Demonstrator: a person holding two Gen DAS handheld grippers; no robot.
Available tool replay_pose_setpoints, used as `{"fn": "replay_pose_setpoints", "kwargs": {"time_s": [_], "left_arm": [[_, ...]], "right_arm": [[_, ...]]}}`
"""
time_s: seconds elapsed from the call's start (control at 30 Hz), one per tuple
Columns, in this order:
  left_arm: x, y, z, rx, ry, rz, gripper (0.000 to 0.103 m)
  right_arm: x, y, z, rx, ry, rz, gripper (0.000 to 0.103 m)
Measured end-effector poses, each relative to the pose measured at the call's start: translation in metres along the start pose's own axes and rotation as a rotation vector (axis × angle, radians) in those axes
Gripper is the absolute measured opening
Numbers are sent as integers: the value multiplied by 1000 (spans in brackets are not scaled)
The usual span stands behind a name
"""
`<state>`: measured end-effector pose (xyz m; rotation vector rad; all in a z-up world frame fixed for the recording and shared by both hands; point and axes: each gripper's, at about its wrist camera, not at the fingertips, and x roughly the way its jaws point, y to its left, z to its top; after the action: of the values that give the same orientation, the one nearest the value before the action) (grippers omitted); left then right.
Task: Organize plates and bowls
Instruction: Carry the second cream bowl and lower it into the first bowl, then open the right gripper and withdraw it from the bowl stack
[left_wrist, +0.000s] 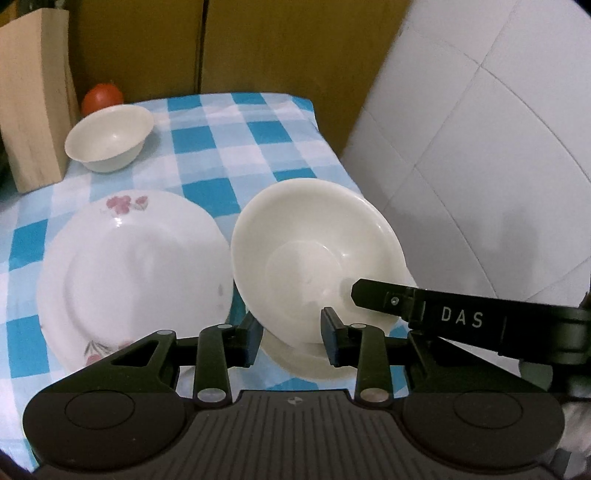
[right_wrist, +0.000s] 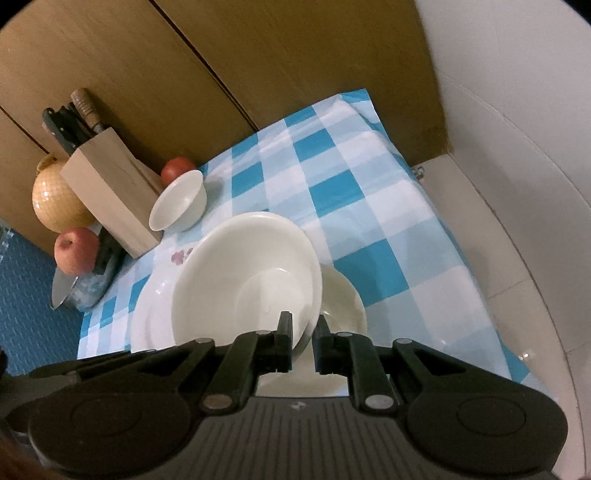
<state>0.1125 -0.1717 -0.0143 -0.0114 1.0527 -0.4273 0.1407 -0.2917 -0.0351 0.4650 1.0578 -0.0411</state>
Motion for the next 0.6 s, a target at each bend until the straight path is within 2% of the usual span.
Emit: {"fn": "replay_pose_setpoints", "kwargs": {"time_s": [0.17, 0.6], "left_arm": [[5, -3, -5, 14, 7, 19, 44], [12, -3, -5, 16, 28, 4, 44]], "right_arm": [[4, -1, -2, -9, 12, -13, 13], [10, -4, -3, -18, 25, -50, 14]]}}
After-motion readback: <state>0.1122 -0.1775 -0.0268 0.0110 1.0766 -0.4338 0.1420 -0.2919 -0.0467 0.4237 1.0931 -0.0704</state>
